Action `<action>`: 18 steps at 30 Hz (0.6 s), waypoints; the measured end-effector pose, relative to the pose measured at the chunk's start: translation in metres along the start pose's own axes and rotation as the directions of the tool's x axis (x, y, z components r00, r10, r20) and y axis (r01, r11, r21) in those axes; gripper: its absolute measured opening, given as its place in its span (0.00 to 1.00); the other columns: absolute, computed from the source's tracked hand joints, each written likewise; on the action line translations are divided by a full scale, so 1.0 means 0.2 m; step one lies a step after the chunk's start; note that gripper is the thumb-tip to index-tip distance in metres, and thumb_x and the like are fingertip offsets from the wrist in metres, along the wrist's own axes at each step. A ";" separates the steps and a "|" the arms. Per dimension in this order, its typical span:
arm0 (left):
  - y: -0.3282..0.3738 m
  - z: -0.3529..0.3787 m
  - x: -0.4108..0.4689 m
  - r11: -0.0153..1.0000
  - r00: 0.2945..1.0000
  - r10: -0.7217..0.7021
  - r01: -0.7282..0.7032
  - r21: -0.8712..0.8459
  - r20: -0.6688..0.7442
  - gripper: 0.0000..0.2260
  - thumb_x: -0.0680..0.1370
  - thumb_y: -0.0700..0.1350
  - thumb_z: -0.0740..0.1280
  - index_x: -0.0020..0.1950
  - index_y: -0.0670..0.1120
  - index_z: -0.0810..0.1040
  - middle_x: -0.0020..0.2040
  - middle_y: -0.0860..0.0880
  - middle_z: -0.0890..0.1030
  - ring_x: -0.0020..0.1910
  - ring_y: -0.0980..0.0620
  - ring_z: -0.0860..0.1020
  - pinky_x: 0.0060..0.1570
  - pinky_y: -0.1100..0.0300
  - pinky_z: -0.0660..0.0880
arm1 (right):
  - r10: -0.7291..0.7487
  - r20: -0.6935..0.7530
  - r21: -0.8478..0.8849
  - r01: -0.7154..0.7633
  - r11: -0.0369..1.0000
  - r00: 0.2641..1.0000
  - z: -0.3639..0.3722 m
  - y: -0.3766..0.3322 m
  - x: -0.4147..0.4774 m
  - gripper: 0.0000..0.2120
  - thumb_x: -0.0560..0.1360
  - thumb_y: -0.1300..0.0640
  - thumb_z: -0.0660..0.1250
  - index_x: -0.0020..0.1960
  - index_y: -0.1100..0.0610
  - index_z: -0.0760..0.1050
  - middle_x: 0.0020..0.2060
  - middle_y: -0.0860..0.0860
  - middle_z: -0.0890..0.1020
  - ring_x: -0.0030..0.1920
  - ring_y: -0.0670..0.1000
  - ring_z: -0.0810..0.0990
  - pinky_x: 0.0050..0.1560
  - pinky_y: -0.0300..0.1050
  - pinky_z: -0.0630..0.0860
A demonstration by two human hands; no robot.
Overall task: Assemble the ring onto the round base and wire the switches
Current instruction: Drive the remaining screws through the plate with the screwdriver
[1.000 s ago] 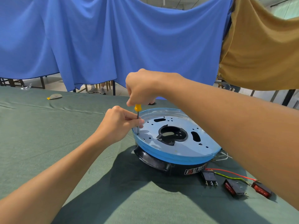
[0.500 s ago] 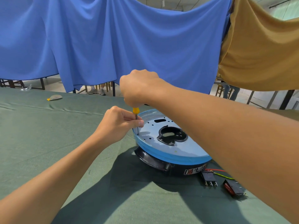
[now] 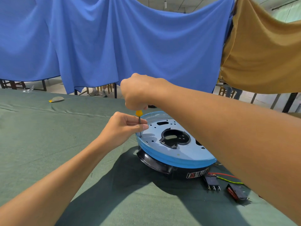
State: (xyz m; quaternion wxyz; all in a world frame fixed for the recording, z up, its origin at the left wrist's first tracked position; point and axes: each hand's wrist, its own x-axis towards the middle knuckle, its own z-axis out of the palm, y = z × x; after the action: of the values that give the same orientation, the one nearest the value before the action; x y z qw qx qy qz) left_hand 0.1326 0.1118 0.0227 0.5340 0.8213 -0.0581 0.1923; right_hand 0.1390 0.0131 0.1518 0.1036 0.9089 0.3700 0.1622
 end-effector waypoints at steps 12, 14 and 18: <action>-0.01 0.02 0.00 0.988 0.999 0.033 -0.033 0.154 -0.003 0.07 0.79 0.46 0.69 0.45 0.55 0.85 0.44 0.49 0.87 0.46 0.49 0.81 0.51 0.51 0.76 | -0.049 0.135 0.026 0.045 0.999 0.990 -0.04 0.01 0.04 0.09 0.71 0.65 0.62 0.34 0.57 0.69 0.25 0.51 0.76 0.25 0.52 0.74 0.30 0.40 0.70; -0.01 0.02 0.00 0.988 1.000 0.026 -0.027 0.151 0.004 0.06 0.78 0.46 0.69 0.47 0.53 0.86 0.46 0.51 0.87 0.49 0.51 0.82 0.54 0.49 0.77 | -0.017 0.062 0.067 0.012 0.998 0.998 -0.01 0.01 0.02 0.09 0.71 0.67 0.60 0.34 0.56 0.66 0.31 0.53 0.72 0.24 0.50 0.71 0.27 0.38 0.66; 0.00 0.01 0.00 0.999 0.994 0.053 -0.053 0.005 -0.093 0.05 0.73 0.44 0.75 0.48 0.47 0.87 0.44 0.51 0.87 0.47 0.56 0.84 0.54 0.54 0.80 | 0.055 0.010 0.083 -0.056 0.995 0.998 0.03 0.00 0.02 0.11 0.73 0.66 0.59 0.35 0.56 0.63 0.35 0.52 0.68 0.30 0.49 0.69 0.26 0.40 0.62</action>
State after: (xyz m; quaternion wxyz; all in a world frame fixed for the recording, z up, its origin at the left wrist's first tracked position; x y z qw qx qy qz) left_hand 0.1330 0.1096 0.0222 0.5299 0.8102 -0.0546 0.2446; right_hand 0.1434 0.0153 0.1478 0.0625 0.9229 0.3507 0.1459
